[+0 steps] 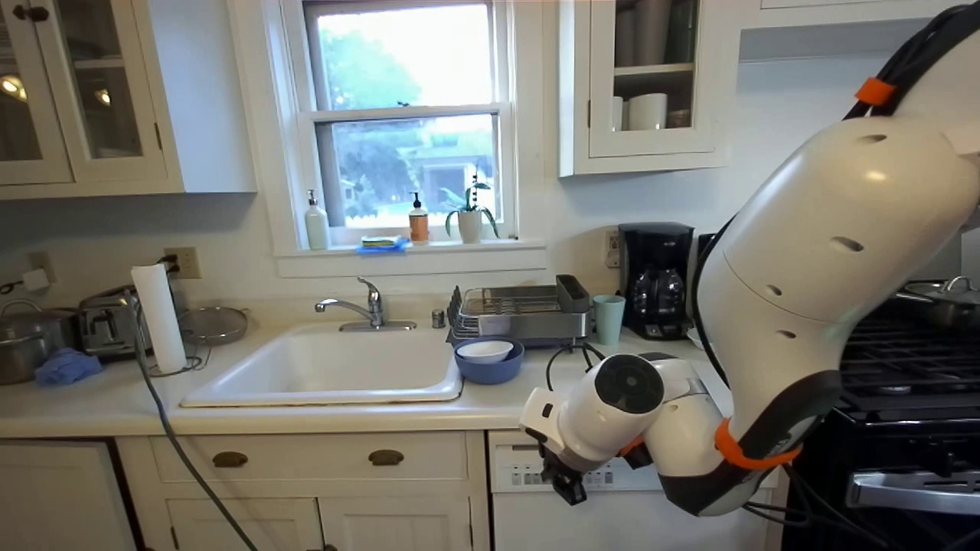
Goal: Press the third button from the left on the dishwasher
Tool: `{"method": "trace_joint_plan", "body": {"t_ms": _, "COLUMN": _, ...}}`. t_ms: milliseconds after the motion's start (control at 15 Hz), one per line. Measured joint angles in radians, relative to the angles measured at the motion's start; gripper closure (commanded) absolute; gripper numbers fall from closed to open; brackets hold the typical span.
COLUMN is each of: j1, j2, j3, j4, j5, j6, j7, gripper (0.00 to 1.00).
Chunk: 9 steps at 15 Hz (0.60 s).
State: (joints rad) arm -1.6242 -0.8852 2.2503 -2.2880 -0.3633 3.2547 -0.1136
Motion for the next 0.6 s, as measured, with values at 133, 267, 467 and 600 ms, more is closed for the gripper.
{"method": "trace_joint_plan", "body": {"t_ms": 133, "j1": -0.069, "j2": 0.000, "j3": 0.045, "j4": 0.018, "j5": 0.000, "j6": 0.021, "j7": -0.024, "gripper": 1.00}}
{"method": "trace_joint_plan", "body": {"t_ms": 267, "j1": -0.144, "j2": -0.002, "j3": 0.087, "j4": 0.040, "j5": 0.000, "j6": 0.056, "j7": -0.053, "gripper": 1.00}}
{"method": "trace_joint_plan", "body": {"t_ms": 467, "j1": -0.257, "j2": -0.003, "j3": 0.155, "j4": 0.081, "j5": -0.007, "j6": 0.096, "j7": -0.094, "gripper": 1.00}}
{"method": "trace_joint_plan", "body": {"t_ms": 600, "j1": -0.324, "j2": -0.008, "j3": 0.197, "j4": 0.108, "j5": -0.012, "j6": 0.115, "j7": -0.115, "gripper": 1.00}}
